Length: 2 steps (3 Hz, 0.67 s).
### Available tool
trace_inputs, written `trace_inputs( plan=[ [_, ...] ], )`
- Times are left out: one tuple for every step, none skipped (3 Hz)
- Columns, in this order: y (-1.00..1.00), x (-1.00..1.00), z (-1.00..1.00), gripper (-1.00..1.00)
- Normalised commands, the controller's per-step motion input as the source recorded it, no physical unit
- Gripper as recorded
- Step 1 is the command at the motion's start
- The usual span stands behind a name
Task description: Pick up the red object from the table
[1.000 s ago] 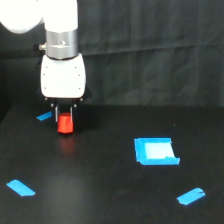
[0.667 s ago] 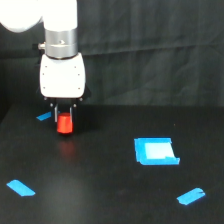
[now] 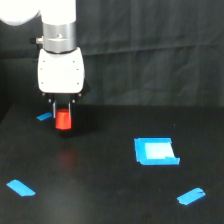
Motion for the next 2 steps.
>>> trace_inputs(
  plan=[
    [-0.12, -0.01, 0.95, -0.93],
    [0.00, 0.03, 0.95, -0.95]
  ],
)
